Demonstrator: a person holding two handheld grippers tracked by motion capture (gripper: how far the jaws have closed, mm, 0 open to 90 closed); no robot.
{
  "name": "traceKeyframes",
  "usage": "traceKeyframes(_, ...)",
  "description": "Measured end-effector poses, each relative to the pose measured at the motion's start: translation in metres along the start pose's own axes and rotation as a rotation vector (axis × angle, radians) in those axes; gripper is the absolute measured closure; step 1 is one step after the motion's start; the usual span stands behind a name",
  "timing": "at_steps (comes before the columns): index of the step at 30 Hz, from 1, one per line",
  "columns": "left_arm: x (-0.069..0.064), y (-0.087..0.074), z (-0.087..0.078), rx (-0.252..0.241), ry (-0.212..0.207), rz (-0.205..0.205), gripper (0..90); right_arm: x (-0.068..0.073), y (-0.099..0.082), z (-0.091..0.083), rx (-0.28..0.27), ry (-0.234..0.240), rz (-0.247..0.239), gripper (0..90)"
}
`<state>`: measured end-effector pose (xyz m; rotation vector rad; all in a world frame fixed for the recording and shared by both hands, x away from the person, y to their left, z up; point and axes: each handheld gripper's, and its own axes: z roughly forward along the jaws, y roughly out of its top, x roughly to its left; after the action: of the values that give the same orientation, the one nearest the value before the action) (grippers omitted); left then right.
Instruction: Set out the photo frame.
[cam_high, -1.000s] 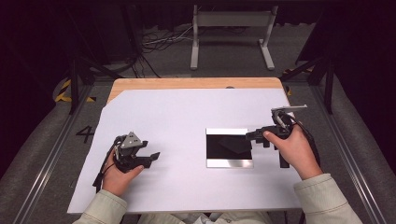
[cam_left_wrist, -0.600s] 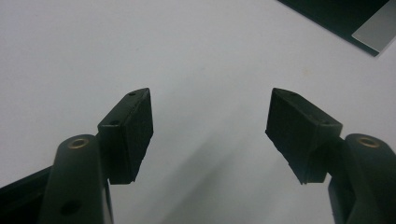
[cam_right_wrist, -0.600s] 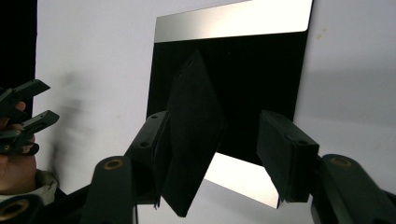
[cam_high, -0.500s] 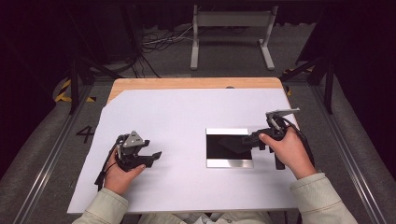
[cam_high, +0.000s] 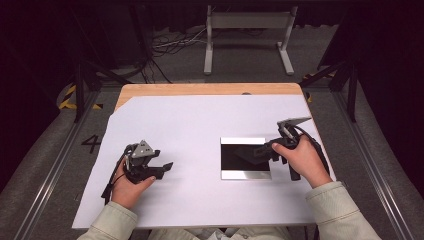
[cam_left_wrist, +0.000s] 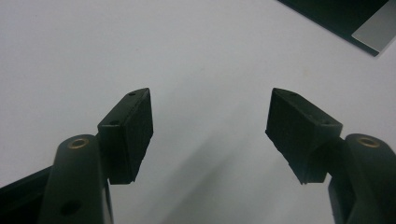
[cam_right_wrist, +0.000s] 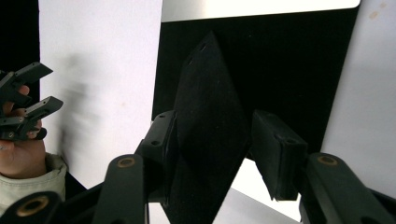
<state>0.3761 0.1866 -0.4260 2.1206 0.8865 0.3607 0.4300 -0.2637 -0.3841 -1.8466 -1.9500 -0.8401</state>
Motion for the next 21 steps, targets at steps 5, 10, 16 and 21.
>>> traceKeyframes(5,0.0,0.0,0.0,0.0,0.001,0.001,32.3,0.002,0.0,0.0,0.008,0.016,-0.027,61.0)
traceKeyframes(10,0.0,0.0,0.0,0.0,0.0,0.0,32.2,0.002,0.0,-0.001,0.005,0.019,-0.054,62.1)
traceKeyframes(16,0.0,0.0,0.0,-0.001,0.001,0.004,32.2,0.004,-0.002,-0.005,0.002,0.036,-0.083,64.0)
traceKeyframes(21,-0.001,0.0,0.0,0.0,-0.001,0.001,32.2,0.008,-0.007,-0.01,-0.002,0.054,-0.129,66.5)
